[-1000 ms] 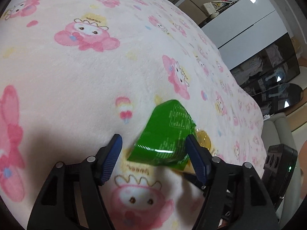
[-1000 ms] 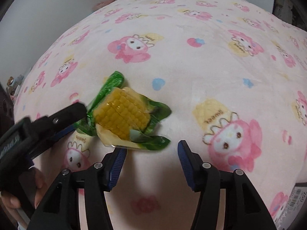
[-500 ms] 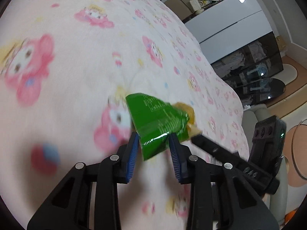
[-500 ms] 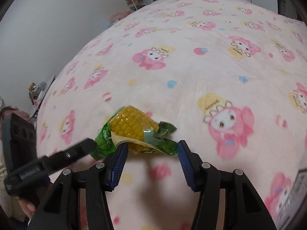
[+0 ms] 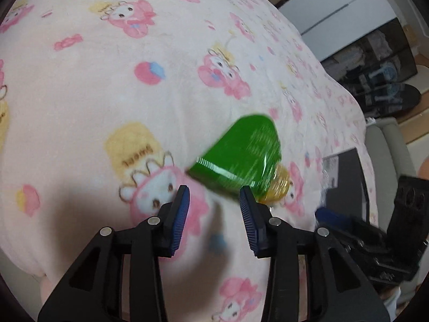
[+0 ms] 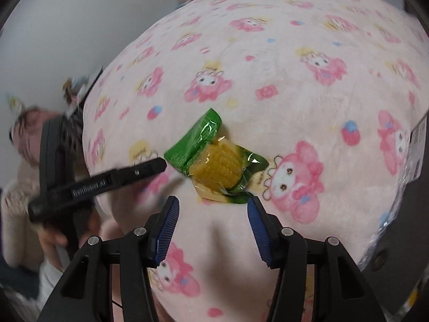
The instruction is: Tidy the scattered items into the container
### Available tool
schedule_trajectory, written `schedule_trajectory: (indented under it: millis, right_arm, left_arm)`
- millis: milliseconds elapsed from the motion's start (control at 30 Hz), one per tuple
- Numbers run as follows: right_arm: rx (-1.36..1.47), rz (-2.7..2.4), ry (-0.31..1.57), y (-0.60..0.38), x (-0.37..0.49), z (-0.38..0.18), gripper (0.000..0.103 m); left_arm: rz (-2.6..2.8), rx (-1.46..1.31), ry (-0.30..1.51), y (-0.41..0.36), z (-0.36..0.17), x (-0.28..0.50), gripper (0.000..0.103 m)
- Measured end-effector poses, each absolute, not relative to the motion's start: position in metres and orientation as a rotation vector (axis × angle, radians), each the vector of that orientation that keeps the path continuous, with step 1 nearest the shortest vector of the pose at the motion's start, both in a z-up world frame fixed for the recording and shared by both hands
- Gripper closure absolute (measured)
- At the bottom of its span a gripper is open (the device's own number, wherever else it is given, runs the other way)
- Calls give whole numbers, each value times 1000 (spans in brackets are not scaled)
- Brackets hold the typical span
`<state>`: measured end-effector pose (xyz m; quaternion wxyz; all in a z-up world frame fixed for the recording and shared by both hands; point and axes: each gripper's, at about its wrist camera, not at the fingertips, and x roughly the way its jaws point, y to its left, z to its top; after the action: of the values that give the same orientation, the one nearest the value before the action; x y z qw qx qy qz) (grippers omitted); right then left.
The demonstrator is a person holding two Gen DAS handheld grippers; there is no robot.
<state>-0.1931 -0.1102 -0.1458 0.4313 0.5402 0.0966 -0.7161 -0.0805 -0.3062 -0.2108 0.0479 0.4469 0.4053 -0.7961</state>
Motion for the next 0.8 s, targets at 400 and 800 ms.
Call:
schedule_trajectory:
  millis: [400,800]
  right_arm:
    - [1347,-1974,215,-142,-273,-170,53]
    - [1468,-1743,103,-144,-249,-198,78]
  left_arm:
    - [-2444,1240,1461,-293,-236,-102,56]
    - [-2431,1098,1426,-310,-229,-100,74]
